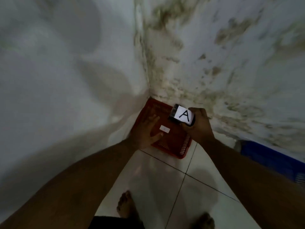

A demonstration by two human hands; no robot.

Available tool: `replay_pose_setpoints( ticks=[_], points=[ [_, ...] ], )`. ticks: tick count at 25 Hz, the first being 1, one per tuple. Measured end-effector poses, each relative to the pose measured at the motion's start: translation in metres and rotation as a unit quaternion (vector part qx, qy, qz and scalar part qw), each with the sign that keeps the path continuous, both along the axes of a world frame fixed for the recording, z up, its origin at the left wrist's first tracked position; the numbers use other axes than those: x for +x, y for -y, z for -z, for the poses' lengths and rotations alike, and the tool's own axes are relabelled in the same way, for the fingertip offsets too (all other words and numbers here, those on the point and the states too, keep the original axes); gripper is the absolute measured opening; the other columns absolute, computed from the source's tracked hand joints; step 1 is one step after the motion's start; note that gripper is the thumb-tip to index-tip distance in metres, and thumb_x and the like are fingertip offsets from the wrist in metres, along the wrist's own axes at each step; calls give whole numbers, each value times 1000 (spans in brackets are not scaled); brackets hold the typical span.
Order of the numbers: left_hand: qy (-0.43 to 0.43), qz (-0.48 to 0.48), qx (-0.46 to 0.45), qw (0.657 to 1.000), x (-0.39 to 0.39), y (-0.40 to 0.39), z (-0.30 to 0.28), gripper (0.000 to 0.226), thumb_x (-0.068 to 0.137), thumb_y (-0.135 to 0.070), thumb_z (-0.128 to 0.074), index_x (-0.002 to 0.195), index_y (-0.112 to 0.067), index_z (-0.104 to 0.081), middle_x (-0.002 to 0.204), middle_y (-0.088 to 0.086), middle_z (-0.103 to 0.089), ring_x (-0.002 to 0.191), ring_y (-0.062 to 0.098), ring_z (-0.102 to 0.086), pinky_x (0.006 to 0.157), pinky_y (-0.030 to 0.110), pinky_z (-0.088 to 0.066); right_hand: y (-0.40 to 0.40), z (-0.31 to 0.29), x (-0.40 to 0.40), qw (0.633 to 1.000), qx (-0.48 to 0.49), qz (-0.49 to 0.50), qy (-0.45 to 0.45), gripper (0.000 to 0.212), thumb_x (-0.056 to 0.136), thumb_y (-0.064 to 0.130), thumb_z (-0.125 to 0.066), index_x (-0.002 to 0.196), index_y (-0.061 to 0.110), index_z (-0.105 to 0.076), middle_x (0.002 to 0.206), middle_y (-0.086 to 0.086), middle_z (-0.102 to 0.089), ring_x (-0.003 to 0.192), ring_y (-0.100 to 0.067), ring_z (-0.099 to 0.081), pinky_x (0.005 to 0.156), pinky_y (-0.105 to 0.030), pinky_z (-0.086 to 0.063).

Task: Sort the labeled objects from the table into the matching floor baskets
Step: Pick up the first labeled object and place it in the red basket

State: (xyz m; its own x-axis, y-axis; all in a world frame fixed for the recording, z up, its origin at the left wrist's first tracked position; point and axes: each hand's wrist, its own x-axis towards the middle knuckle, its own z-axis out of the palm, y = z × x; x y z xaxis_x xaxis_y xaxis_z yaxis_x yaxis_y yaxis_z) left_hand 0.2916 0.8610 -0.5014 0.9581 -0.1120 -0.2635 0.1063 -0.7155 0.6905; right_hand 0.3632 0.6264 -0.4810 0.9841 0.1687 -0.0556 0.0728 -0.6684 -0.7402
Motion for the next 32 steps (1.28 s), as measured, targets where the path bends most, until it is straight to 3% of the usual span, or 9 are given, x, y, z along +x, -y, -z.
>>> replay_pose_setpoints(
  ticks=[3, 6, 11, 14, 20, 29, 32],
  points=[
    [26, 7, 0, 1000, 23, -8, 106, 82, 83, -40, -73, 150, -19, -30, 154, 0, -29, 138, 7, -22, 106, 3, -8, -15, 100, 19, 1000, -25, 8, -6, 60, 69, 23, -76, 123, 9, -53, 120, -14, -49, 105, -24, -53, 84, -31, -44],
    [10, 13, 41, 999, 47, -14, 184, 96, 77, -47, -76, 152, -20, -23, 160, 8, -21, 145, 21, -20, 117, 26, -14, -28, 176, 39, 998, -56, 5, 1, 62, 70, 28, -76, 124, 10, -50, 122, -14, -49, 104, -29, -55, 81, -28, -38],
    [-40, 42, 73, 996, 76, -20, 266, 123, 63, -50, -85, 155, -23, -8, 162, 13, -8, 147, 32, -14, 120, 48, -17, -46, 263, 59, 993, -109, -6, 45, 61, 70, 35, -77, 118, 8, -51, 115, -17, -56, 105, -36, -51, 83, -41, -41],
    [-71, 48, 113, 990, 85, -20, 288, 133, 58, -49, -87, 154, -26, 2, 163, 15, 6, 148, 35, -1, 119, 48, -9, -52, 288, 62, 994, -96, -10, 48, 53, 70, 31, -78, 109, 10, -49, 107, -14, -57, 99, -33, -51, 76, -35, -36],
    [-82, 56, 115, 988, 85, -23, 306, 135, 61, -47, -87, 154, -26, 9, 162, 13, 15, 148, 35, 7, 118, 51, -5, -55, 300, 69, 992, -120, 8, 50, 50, 71, 31, -75, 113, 12, -54, 111, -13, -55, 103, -31, -50, 83, -37, -36],
    [-100, 55, 125, 986, 85, -21, 299, 136, 62, -45, -87, 152, -28, 13, 162, 10, 18, 148, 35, 10, 119, 56, -7, -65, 293, 66, 981, -173, 65, 60, 55, 73, 37, -75, 119, 13, -56, 119, -15, -51, 110, -35, -48, 90, -46, -40],
    [-108, 48, 103, 988, 85, -21, 292, 128, 66, -43, -85, 153, -26, 7, 163, 11, 12, 148, 35, 4, 119, 55, -11, -63, 289, 61, 984, -159, 61, 53, 62, 69, 38, -77, 119, 10, -53, 117, -16, -51, 108, -34, -50, 88, -45, -40]
  ],
)
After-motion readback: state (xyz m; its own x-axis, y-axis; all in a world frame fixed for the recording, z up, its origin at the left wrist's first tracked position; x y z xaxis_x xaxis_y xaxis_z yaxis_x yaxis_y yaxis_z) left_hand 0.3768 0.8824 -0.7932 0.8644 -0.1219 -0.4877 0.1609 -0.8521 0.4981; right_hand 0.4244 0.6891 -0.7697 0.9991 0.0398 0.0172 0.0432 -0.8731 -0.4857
